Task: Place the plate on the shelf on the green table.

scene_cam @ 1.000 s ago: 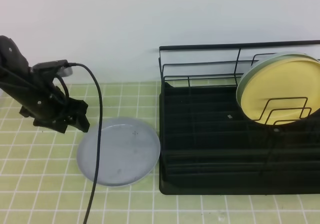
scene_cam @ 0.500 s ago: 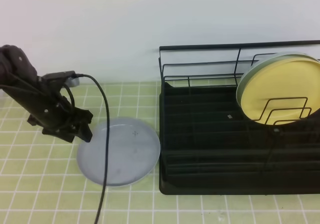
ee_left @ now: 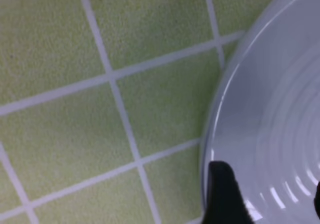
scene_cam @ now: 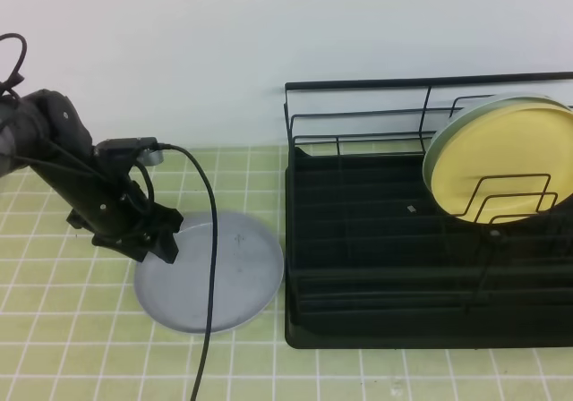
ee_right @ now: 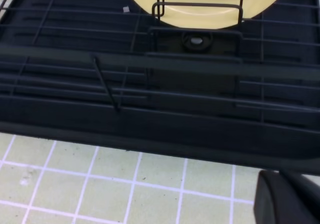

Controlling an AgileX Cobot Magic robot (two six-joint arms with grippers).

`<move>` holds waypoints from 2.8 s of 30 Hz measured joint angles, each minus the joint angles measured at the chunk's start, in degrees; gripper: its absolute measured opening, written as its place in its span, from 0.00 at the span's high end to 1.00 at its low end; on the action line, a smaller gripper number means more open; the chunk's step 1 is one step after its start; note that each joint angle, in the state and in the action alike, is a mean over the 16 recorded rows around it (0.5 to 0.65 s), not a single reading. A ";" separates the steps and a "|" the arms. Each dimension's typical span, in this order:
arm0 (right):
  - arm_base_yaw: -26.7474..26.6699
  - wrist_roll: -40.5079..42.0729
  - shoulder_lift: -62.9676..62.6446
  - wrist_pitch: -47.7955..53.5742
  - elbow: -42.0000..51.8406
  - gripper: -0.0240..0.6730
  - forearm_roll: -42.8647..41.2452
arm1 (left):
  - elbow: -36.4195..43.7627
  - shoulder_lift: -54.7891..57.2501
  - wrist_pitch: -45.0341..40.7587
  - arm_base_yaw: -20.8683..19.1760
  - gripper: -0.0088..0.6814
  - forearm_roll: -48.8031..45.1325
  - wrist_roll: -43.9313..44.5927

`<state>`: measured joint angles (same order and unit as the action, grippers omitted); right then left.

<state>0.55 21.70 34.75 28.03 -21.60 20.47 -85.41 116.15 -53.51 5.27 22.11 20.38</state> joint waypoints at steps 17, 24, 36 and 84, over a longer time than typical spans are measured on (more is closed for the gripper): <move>0.00 0.00 0.00 0.00 0.00 0.97 0.02 | -1.09 -0.12 1.67 0.25 0.46 -3.31 -0.88; 0.00 0.00 0.00 0.00 0.00 0.97 0.03 | -1.26 0.06 3.08 0.25 0.46 -4.42 -1.00; 0.00 0.00 0.00 0.00 0.00 0.97 0.18 | -1.14 0.51 3.12 0.24 0.46 -4.22 -1.00; 0.00 34.40 -1.65 6.85 -6.39 0.97 49.87 | -1.08 -31.40 18.77 2.12 0.99 -5.19 0.19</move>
<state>0.55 56.09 33.10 34.88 -27.98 70.34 -86.49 84.75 -34.74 7.39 16.92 20.56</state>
